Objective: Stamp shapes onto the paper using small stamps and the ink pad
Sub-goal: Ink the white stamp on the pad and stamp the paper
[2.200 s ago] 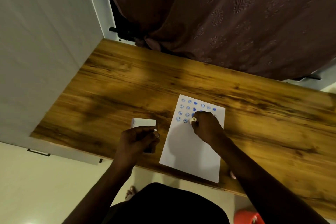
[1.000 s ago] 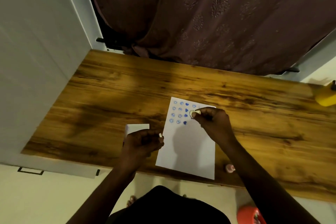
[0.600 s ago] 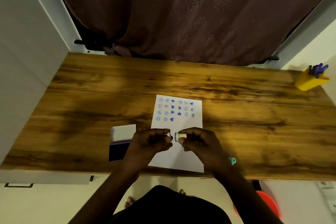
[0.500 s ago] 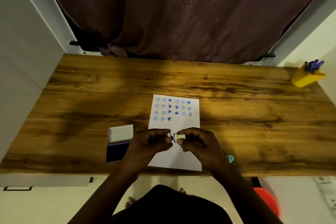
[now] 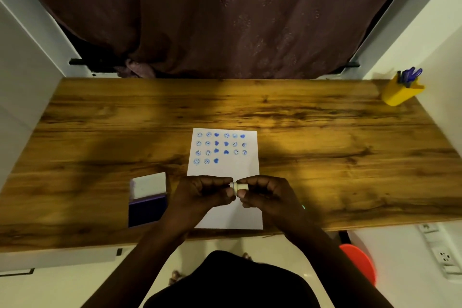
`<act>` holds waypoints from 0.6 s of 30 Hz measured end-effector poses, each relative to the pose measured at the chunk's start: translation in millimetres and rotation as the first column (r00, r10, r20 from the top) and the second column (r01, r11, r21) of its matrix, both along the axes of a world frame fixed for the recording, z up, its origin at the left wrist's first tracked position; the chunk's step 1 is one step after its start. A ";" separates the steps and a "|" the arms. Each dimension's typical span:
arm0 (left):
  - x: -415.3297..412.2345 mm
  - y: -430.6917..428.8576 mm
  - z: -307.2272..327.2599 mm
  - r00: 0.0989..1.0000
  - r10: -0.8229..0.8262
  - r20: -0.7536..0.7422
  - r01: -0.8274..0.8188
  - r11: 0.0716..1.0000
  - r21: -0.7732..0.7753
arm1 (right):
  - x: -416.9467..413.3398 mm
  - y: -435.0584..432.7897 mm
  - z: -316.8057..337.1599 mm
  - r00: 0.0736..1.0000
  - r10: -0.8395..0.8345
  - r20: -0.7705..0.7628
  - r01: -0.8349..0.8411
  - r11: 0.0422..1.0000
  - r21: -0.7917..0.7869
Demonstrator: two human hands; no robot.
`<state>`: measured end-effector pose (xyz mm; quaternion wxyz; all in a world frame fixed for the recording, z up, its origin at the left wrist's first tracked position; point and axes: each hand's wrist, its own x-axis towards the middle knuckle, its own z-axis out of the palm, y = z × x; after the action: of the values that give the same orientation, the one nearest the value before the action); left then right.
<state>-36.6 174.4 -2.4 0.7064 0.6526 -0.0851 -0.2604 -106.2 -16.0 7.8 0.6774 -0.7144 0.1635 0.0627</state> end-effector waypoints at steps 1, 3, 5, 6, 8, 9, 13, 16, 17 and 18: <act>-0.1 -1.4 0.1 1.000 -0.012 0.004 0.012 1.000 -0.006 | -1.5 -1.6 0.7 1.000 0.001 -0.018 -0.001 1.000 0.015; -1.0 -5.7 0.9 1.000 -0.024 0.017 0.024 1.000 0.000 | -4.7 -5.7 1.4 0.999 0.010 -0.044 -0.009 0.999 0.030; -2.0 -11.2 -0.6 0.999 -0.025 0.039 0.024 0.999 0.027 | -7.3 -10.5 1.5 0.998 0.012 -0.061 -0.010 0.999 0.041; -2.3 -13.2 -1.8 0.999 -0.027 0.041 0.026 0.999 0.037 | -8.1 -12.3 1.6 0.997 0.010 -0.070 -0.008 0.999 0.040; -3.4 -19.0 -5.0 0.999 -0.035 0.035 0.034 0.999 0.036 | -9.8 -17.0 0.3 0.996 0.004 -0.087 -0.003 1.000 0.014; -4.2 -22.6 -6.3 0.999 -0.036 0.037 0.034 0.999 0.029 | -9.7 -20.2 -0.2 0.995 0.003 -0.102 -0.004 1.000 -0.009; -7.3 -44.3 -11.1 0.996 -0.042 0.081 0.038 0.998 0.055 | -7.0 -44.8 2.5 0.990 0.032 -0.136 -0.050 0.990 -0.128; -9.1 -63.3 -12.9 0.993 -0.064 0.102 0.055 0.995 0.086 | -3.1 -73.3 6.7 0.993 0.063 -0.096 -0.089 0.950 -0.301; -9.0 -68.1 -14.2 0.991 -0.075 0.107 0.063 0.992 0.107 | -1.3 -82.9 6.3 0.995 0.076 -0.070 -0.098 0.909 -0.404; -8.5 -71.1 -15.8 0.991 -0.082 0.108 0.068 0.989 0.134 | 0.5 -91.5 4.8 0.994 0.096 -0.053 -0.109 0.847 -0.521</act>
<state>-45.1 103.3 -18.2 0.6463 0.7071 -0.1324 -0.2544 -105.7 -107.6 12.6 0.4513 -0.8785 0.1445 0.0608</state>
